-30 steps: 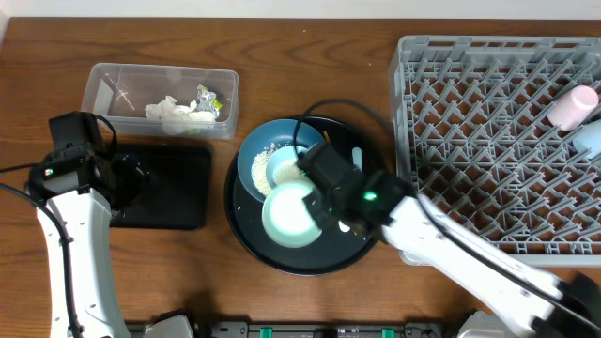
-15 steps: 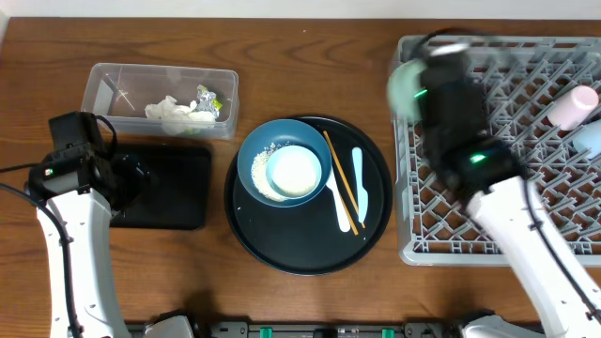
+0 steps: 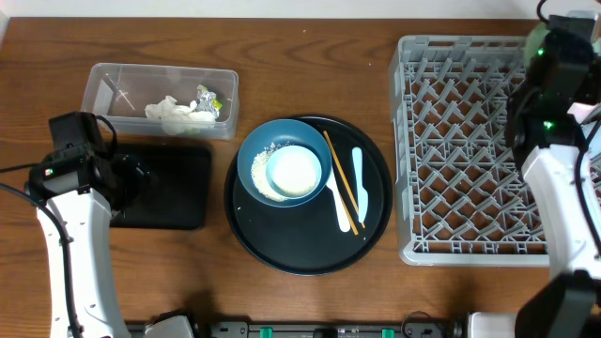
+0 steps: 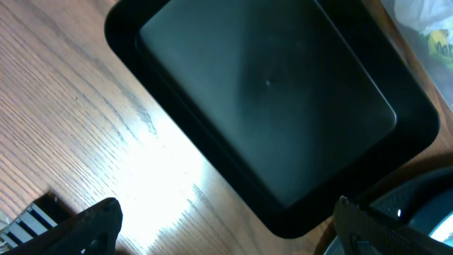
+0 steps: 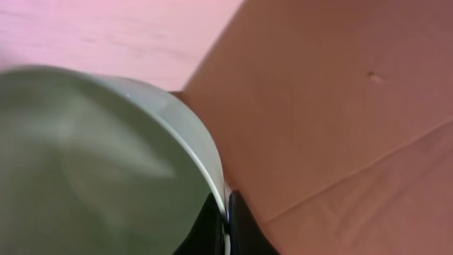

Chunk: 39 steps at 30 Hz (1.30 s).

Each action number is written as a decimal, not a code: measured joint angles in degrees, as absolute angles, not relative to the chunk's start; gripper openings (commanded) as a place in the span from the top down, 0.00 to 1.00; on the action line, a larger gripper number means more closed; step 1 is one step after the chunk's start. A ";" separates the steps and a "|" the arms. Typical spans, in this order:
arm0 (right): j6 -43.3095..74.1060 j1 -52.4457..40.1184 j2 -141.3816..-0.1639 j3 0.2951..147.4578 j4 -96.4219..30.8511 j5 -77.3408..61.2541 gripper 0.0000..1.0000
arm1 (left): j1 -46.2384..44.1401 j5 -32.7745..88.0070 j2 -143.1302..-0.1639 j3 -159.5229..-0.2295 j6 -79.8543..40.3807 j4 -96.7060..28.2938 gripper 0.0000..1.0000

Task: Sort waste into correct bins and load items into the dishwasher rack
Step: 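Carry the green bowl with right gripper to the rack's back corner, release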

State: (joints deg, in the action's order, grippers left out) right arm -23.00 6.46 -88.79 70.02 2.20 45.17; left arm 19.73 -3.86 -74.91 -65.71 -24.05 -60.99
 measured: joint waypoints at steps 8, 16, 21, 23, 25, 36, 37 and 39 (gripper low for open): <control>-34.96 9.45 -96.47 70.04 12.69 46.92 0.99 | 19.73 -3.84 -74.91 -65.69 -24.05 -61.01 0.04; -45.34 9.58 -106.39 70.02 24.58 50.09 0.99 | 19.73 -3.86 -74.91 -65.69 -24.05 -61.01 0.04; -47.57 9.58 -109.95 70.02 25.74 51.20 0.99 | 19.73 -3.84 -74.91 -65.69 -24.05 -61.01 0.04; -47.99 9.58 -111.22 70.02 26.46 51.57 0.99 | 19.73 -3.86 -74.91 -65.69 -24.05 -61.01 0.04; -48.31 9.58 -112.29 70.02 26.85 52.03 0.99 | 19.73 -3.84 -74.91 -65.69 -24.05 -60.99 0.04; -48.51 8.64 -113.21 70.08 27.49 54.39 0.99 | 19.73 -3.84 -74.91 -65.69 -24.05 -60.62 0.04; -48.51 8.27 -113.21 70.08 27.44 54.57 0.99 | 19.73 -3.84 -74.91 -65.69 -24.05 -60.58 0.04; -48.51 7.16 -113.21 70.11 27.00 54.89 0.99 | 19.73 -3.86 -74.91 -65.69 -24.05 -60.58 0.04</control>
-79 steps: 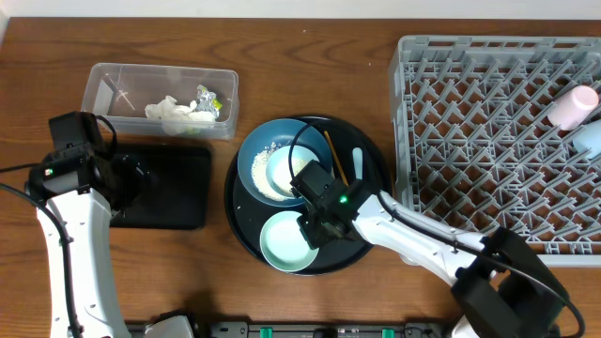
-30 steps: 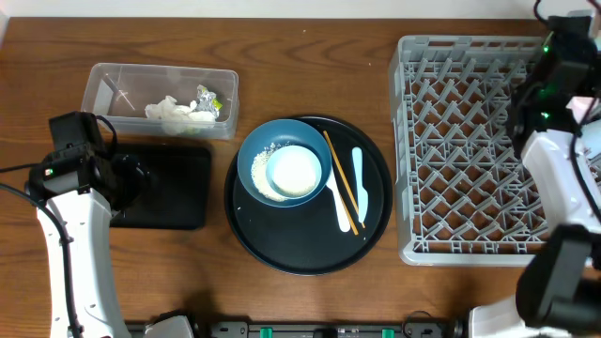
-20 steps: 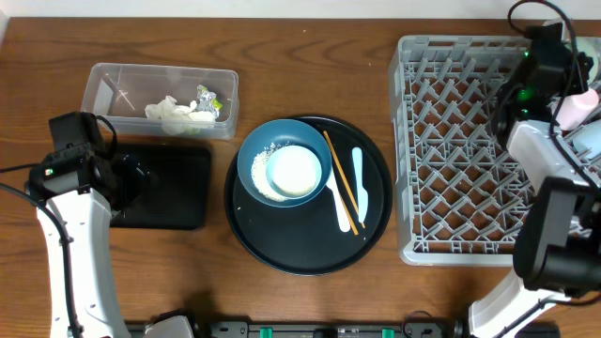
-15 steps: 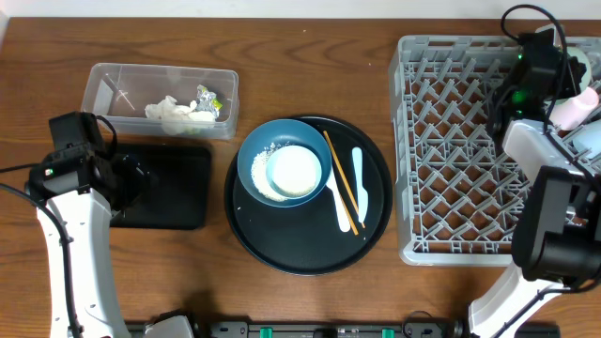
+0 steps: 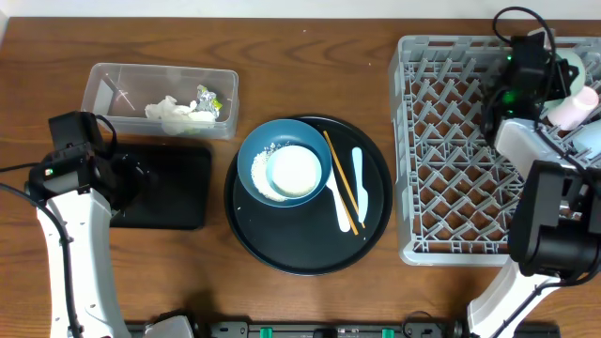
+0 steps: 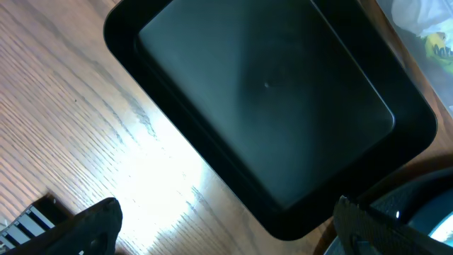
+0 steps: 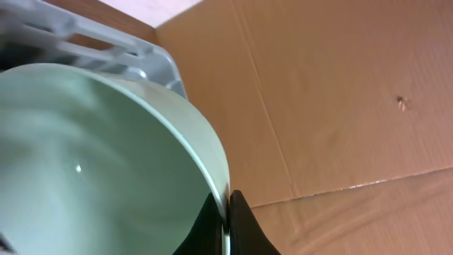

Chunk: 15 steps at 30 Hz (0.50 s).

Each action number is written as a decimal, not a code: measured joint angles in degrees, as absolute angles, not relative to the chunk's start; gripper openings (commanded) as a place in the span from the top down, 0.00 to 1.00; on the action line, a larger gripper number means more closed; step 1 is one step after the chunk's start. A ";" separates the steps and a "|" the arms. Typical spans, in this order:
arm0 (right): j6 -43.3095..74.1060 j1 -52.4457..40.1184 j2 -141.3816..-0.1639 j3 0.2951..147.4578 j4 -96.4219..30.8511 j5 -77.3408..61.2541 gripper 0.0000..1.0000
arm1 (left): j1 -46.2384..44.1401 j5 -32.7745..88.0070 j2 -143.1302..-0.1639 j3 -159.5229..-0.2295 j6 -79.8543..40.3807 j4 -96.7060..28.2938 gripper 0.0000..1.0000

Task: Sort waste into correct bins and load items into the dishwasher rack
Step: 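Carry the green bowl with right gripper to the rack's back corner, release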

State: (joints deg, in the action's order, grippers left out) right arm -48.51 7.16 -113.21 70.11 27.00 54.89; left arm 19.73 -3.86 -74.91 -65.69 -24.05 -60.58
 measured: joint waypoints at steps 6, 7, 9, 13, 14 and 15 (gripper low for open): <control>-46.98 3.75 -113.21 70.39 22.06 55.09 0.90 | 19.73 -3.84 -74.91 -65.69 -24.05 -60.47 0.04; -46.06 3.36 -113.21 70.39 20.36 54.92 0.88 | 19.73 -3.84 -74.91 -65.69 -24.05 -60.47 0.04; -44.40 2.46 -113.54 70.39 17.47 54.39 0.83 | 19.73 -3.84 -74.91 -65.69 -24.05 -60.45 0.04; -40.82 1.43 -114.52 70.35 14.11 53.63 0.45 | 19.73 -3.86 -74.91 -65.69 -24.05 -60.42 0.04; -40.75 1.19 -114.61 70.32 13.85 53.74 0.37 | 19.73 -3.86 -74.91 -65.69 -24.05 -60.40 0.04; -40.18 0.84 -114.61 70.32 13.93 53.93 0.26 | 19.73 -3.86 -74.91 -65.69 -24.05 -60.40 0.04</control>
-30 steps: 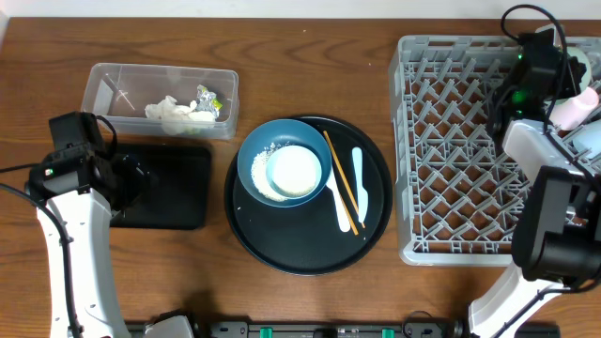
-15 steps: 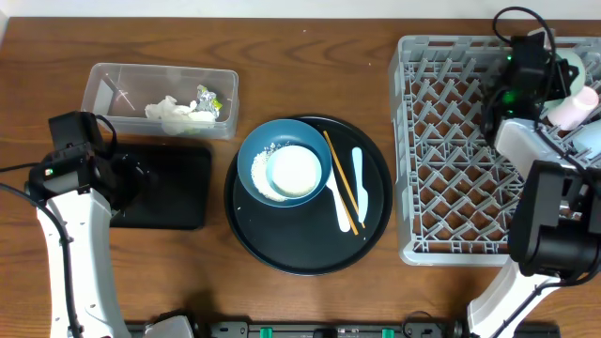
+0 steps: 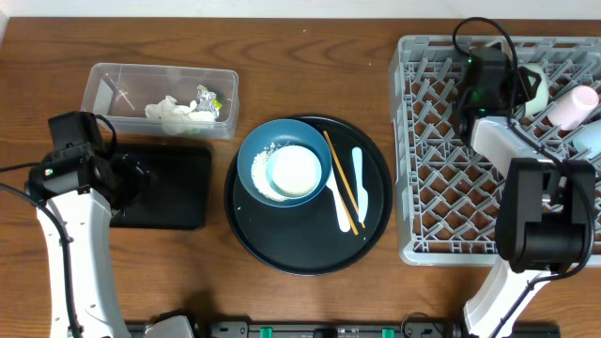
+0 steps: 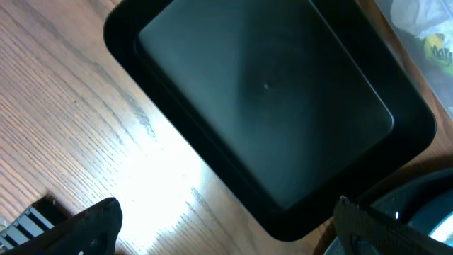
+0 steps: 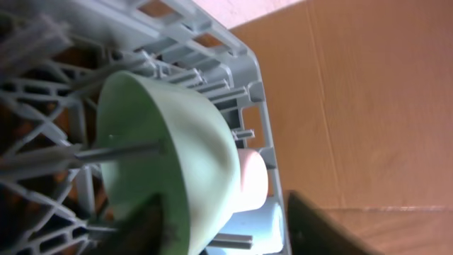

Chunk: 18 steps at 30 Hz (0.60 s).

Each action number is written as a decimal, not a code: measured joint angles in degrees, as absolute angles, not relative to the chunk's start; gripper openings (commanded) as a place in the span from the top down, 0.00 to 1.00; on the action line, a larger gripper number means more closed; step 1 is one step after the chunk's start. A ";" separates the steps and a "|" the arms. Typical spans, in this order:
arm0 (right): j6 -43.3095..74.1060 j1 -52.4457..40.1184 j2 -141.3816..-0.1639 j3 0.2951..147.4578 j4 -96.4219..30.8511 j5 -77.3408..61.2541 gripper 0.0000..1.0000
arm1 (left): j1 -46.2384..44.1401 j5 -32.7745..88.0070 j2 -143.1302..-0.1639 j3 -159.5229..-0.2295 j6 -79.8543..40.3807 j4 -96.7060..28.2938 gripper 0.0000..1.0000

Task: Sort waste into correct bins and load items into the dishwasher rack
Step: 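Carry the green bowl with right gripper to the rack's back corner, release, then move right gripper back toward the round tray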

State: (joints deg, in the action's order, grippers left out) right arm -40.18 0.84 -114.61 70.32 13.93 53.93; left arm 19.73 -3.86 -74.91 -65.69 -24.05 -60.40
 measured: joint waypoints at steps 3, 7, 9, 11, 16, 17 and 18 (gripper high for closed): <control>-39.44 -0.14 -114.61 70.35 14.92 55.27 0.16 | 19.73 -3.86 -74.91 -65.69 -24.05 -60.38 0.04; -38.89 -1.45 -114.59 70.35 15.55 57.78 0.15 | 19.73 -3.86 -74.91 -65.69 -24.05 -60.42 0.04; -38.35 -1.83 -114.43 70.35 14.28 58.28 0.15 | 19.73 -3.84 -74.91 -65.69 -24.05 -60.42 0.04; -37.19 -2.13 -113.73 70.32 12.14 58.39 0.16 | 19.73 -3.84 -74.91 -65.69 -24.05 -60.42 0.04; -29.91 -2.61 -106.67 70.30 -1.67 52.95 0.18 | 19.73 -3.86 -74.91 -65.69 -24.05 -60.45 0.04; -27.90 -2.61 -104.42 70.30 -4.89 50.54 0.19 | 19.73 -3.84 -74.91 -65.69 -24.05 -60.40 0.04; -25.82 -2.61 -102.10 70.30 -7.94 47.79 0.21 | 19.73 -3.84 -74.91 -65.67 -24.05 -60.40 0.04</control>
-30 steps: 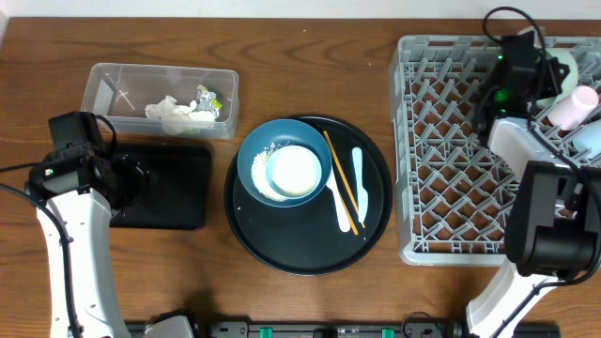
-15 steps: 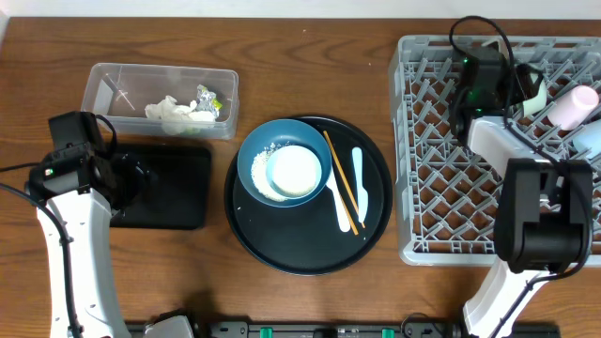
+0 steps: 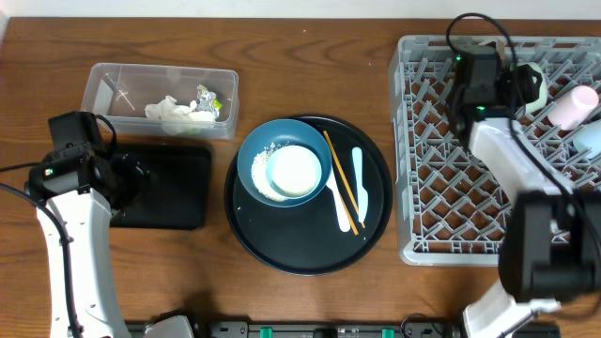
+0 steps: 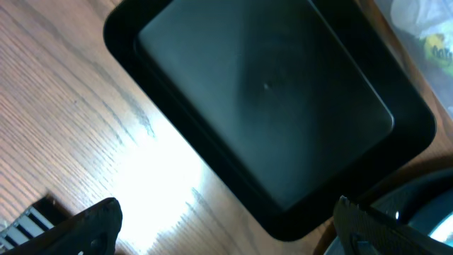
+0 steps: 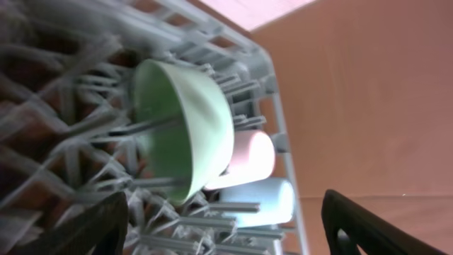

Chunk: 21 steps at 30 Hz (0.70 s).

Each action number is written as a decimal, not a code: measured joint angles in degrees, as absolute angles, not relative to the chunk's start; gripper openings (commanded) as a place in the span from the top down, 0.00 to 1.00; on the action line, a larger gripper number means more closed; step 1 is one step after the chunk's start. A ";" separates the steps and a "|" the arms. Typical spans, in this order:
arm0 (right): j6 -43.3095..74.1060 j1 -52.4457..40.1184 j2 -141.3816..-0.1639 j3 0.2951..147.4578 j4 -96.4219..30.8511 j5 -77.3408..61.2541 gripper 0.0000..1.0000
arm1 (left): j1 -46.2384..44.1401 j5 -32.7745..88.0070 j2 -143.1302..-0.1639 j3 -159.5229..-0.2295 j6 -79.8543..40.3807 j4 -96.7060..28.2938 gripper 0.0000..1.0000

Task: Sort waste into correct bins and load items into the dishwasher rack
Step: 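Move right gripper back toward the round tray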

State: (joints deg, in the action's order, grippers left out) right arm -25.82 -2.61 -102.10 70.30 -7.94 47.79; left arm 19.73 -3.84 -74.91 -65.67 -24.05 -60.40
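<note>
A pale green bowl (image 5: 187,127) leans on its edge among the tines at the back right of the grey dishwasher rack (image 3: 470,150). Beside it lie a pink cup (image 5: 248,159) and a light blue cup (image 5: 262,202). My right gripper (image 5: 225,230) is open just left of the bowl, holding nothing. On the round black tray (image 3: 282,249) sit a blue plate (image 3: 252,171) with crumbs, a white bowl (image 3: 295,172), chopsticks (image 3: 340,183) and a white spoon (image 3: 358,183). My left gripper (image 4: 226,230) is open over the black bin (image 4: 269,92).
A clear bin (image 3: 160,99) at the back left holds crumpled white paper and foil waste. The black bin (image 3: 164,186) lies in front of it, left of the tray. The rack fills the right side of the wooden table.
My right gripper has drawn back from the green bowl, which stays propped in the rack tines. The left arm and the tray's items have not moved.
My right gripper was shut on the green bowl's rim beyond the rack's far right corner, then held it over the rack's back right. Then the bowl stood in the tines with the gripper open beside it. Now the gripper is farther from it.
</note>
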 measured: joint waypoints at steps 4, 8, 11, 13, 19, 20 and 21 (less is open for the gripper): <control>-19.25 -2.61 -93.89 70.37 -17.54 35.35 0.23 | 19.73 -3.84 -74.91 -65.63 -24.05 -60.47 0.04; -13.80 -2.63 -87.13 70.43 -26.68 18.00 0.29 | 19.73 -3.86 -74.94 -65.60 -24.05 -60.42 0.04; -9.69 -3.53 -84.51 70.43 -31.92 4.36 0.34 | 19.73 -3.86 -74.94 -65.60 -24.05 -60.38 0.04; -7.77 -5.06 -84.14 70.43 -34.30 -1.45 0.36 | 19.73 -3.81 -74.94 -65.60 -24.05 -60.40 0.04; -3.14 -16.21 -84.20 70.43 -39.53 -12.12 0.28 | 19.73 -3.40 -74.94 -65.60 -24.03 -60.40 0.04; -2.63 -18.68 -84.20 70.43 -39.75 -13.15 0.28 | 19.73 -3.36 -74.94 -65.60 -24.01 -60.40 0.04; -2.26 -20.75 -84.20 70.43 -39.79 -13.80 0.28 | 19.68 -3.31 -74.96 -65.60 -24.01 -60.40 0.04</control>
